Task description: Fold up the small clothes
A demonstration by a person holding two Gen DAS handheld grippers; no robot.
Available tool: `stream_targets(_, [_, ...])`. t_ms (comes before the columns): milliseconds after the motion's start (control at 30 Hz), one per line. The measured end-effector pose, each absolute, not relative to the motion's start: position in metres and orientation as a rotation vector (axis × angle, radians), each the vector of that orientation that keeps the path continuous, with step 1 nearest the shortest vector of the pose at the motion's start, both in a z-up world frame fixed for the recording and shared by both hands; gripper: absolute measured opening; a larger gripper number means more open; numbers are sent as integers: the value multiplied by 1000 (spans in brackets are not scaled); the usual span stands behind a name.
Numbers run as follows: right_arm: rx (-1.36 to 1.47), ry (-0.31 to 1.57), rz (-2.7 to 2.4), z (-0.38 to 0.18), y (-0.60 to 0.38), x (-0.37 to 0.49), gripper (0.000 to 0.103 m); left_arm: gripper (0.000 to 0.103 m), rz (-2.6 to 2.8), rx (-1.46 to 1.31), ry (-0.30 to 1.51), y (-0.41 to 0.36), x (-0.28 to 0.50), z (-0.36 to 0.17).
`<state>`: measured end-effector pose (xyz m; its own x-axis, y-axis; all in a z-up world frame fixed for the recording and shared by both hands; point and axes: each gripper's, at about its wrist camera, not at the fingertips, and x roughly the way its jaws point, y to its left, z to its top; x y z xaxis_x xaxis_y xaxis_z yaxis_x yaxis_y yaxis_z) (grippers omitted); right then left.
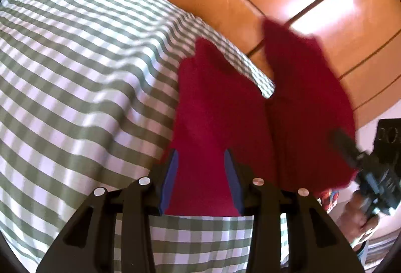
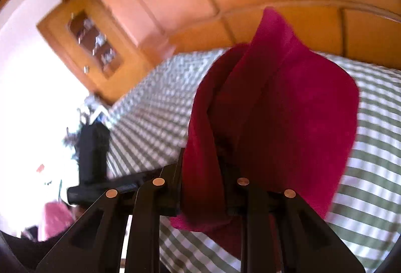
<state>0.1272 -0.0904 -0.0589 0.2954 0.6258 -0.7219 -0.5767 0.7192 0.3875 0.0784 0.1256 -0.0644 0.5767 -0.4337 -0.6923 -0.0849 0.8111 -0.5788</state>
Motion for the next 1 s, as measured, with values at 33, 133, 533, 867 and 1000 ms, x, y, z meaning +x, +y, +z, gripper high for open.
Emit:
stream_targets(33, [29, 1008, 800, -67, -81, 128, 21, 37, -216, -625, 938, 132, 77, -62])
stream_targets(133, [-56, 1034, 802, -85, -66, 124, 30, 42, -216, -672, 924, 149, 74, -57])
stream_targets(533, [113, 968, 808, -62, -167, 67, 57, 59, -321, -751, 927, 153, 91, -45])
stream_targets(867, [73, 1002, 629, -95, -207, 39, 57, 60, -381, -666, 1012, 112, 110, -37])
stream_targets(1000, [1, 1002, 556, -106, -183, 53, 43, 50, -348, -631, 1044, 101, 117, -43])
